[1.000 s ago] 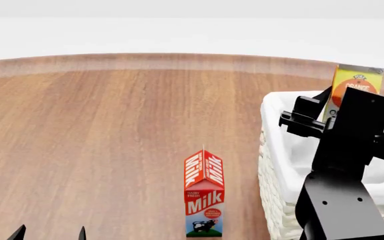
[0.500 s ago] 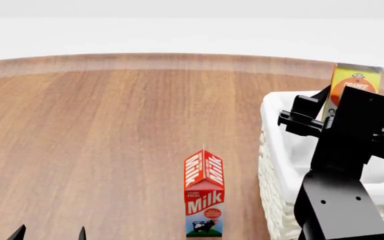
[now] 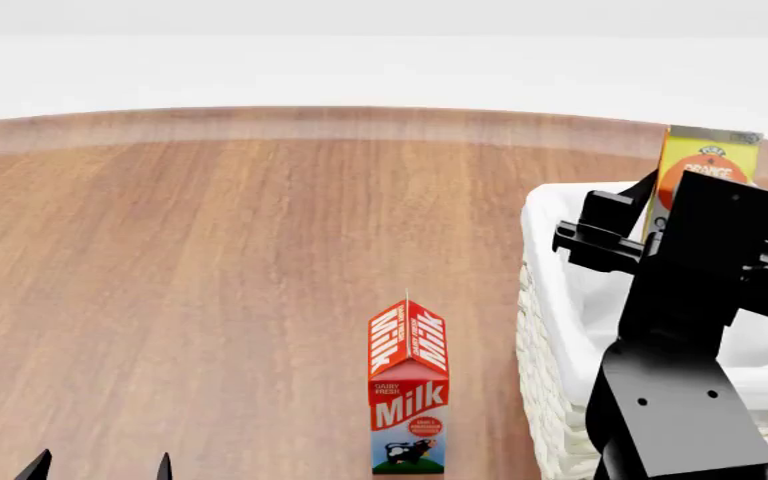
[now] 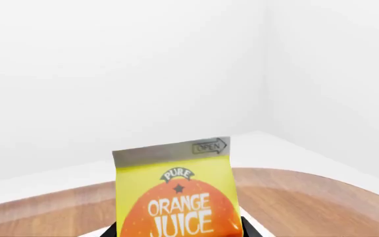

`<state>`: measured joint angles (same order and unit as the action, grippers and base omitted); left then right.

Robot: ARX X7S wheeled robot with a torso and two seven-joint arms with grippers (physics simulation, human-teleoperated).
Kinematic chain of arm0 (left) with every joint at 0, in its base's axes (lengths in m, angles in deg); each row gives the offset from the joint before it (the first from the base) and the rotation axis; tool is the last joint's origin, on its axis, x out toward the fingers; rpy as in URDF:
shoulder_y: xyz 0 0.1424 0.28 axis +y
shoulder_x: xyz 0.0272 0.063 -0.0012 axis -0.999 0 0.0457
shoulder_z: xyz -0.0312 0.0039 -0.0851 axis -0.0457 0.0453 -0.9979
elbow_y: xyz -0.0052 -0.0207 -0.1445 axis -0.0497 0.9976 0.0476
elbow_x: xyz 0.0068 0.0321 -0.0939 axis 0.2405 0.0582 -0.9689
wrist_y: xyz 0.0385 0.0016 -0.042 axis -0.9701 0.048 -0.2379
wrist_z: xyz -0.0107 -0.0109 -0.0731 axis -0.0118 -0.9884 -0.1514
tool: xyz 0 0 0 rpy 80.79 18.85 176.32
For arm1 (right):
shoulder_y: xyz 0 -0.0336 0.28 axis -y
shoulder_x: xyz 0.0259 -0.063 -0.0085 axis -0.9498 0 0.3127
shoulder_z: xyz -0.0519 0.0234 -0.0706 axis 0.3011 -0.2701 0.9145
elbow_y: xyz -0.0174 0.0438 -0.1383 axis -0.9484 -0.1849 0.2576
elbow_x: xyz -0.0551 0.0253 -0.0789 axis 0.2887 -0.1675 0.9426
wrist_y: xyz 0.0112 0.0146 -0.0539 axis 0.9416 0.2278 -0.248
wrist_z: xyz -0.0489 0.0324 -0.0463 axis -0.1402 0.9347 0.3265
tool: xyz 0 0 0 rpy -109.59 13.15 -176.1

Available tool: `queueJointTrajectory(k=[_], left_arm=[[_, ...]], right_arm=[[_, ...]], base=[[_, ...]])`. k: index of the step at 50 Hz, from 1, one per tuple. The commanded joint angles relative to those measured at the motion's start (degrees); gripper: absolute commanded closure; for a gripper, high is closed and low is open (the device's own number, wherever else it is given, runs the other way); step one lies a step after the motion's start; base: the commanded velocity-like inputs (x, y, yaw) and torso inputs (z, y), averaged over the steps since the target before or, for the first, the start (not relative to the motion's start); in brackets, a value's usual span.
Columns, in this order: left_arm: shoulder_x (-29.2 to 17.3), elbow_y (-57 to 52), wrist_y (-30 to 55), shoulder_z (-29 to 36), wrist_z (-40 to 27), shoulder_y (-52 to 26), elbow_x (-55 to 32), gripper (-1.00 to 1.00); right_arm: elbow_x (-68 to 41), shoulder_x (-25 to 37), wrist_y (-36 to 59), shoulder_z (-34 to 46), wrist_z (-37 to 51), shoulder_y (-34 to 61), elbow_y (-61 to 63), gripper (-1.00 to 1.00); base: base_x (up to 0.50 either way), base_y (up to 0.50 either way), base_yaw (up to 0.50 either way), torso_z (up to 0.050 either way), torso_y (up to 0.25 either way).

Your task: Pick up the orange juice, and put it in the basket.

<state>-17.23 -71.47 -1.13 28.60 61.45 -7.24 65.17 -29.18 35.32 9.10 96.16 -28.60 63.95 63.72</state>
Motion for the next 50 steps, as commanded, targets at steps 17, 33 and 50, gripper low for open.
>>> queueJointTrajectory(k=[17,33,50], left_arm=[[-0.16,0.03,-0.1,0.25,-0.19,-0.08,-0.16,-1.0],[-0.25,0.05,-0.16,0.4,-0.31,-0.13,-0.26,-1.0],[-0.34,0.07,-0.22,0.55,-0.42,-0.18,-0.35,-1.0]], right_arm=[[2.52,0.26,1.38,0.15,-0.04,0.82,1.22,-1.0],[1.26,1.73,0.79,0.27,0.12,-3.16,12.02,-1.0],[-1.19,4.5,3.74,0.66,0.63,-7.26,24.82,-1.0]], base=[[0.0,0.0,0.0,0.0,0.001],[0.0,0.0,0.0,0.0,0.0],[0.0,0.0,0.0,0.0,0.0]])
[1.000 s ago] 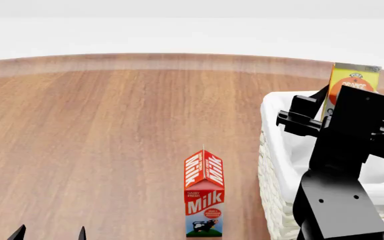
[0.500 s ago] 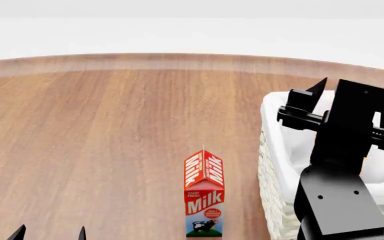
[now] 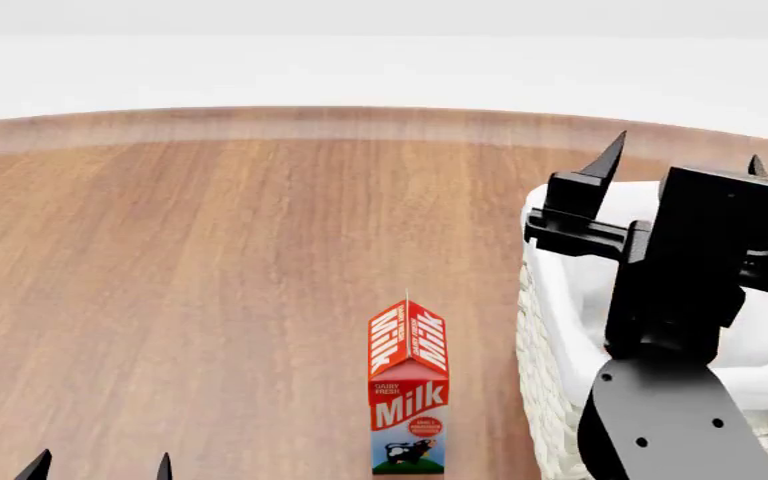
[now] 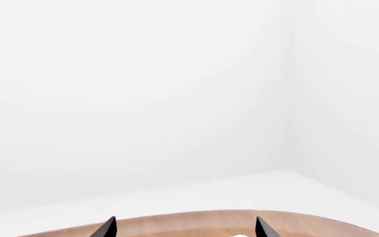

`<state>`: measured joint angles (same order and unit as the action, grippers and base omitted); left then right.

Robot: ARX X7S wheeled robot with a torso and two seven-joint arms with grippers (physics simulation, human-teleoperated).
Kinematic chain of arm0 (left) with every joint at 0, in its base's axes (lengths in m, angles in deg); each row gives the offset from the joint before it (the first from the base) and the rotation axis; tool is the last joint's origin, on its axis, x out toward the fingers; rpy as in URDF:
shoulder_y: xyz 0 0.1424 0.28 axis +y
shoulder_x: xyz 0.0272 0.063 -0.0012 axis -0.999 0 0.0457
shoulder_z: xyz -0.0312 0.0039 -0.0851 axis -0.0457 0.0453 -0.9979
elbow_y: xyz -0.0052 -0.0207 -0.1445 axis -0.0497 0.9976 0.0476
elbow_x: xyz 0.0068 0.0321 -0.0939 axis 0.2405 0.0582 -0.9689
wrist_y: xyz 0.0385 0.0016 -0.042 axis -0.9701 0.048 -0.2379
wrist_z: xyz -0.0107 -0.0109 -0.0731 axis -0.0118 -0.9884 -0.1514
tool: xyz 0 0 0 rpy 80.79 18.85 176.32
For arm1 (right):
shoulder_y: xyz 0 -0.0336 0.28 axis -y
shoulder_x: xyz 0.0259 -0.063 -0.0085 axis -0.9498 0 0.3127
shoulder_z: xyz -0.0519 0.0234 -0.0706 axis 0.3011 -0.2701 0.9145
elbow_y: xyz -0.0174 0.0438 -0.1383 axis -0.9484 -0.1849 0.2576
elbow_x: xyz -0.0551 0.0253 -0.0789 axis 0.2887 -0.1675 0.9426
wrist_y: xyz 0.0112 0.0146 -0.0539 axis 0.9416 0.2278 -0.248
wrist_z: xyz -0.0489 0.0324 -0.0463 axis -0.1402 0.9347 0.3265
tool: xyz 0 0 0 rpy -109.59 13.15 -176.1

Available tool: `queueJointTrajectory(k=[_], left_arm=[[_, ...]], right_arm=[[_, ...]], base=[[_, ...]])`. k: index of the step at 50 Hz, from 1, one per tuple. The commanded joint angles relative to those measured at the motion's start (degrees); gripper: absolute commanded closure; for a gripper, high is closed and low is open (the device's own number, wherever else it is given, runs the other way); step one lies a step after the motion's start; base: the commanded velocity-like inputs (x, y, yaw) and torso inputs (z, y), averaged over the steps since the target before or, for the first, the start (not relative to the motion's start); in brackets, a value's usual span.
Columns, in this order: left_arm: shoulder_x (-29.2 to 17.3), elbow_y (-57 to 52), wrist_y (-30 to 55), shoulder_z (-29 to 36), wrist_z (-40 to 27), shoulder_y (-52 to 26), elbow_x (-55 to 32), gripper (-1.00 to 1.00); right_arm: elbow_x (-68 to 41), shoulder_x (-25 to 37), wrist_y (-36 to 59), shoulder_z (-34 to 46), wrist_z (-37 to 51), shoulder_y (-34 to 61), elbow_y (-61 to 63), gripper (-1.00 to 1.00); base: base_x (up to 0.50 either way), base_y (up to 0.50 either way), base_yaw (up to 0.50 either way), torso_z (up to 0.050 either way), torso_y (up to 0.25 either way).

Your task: Pick up the orange juice, and put it in the basket.

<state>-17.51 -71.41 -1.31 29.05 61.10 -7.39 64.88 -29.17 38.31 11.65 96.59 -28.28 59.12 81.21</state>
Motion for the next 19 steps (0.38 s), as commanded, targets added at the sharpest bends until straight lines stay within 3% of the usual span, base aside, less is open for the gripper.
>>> queueJointTrajectory(k=[1,19], left_arm=[[-0.06,0.01,-0.04,0.1,-0.08,-0.03,-0.07,-1.0],[-0.16,0.03,-0.11,0.26,-0.2,-0.09,-0.17,-1.0]], right_arm=[[-1.23,1.61,1.26,0.26,0.34,-2.62,7.75,-1.0],[-2.65,3.47,1.87,0.06,0.88,-5.53,14.98,-1.0]], base=[[0.0,0.0,0.0,0.0,0.0],[0.0,0.0,0.0,0.0,0.0]])
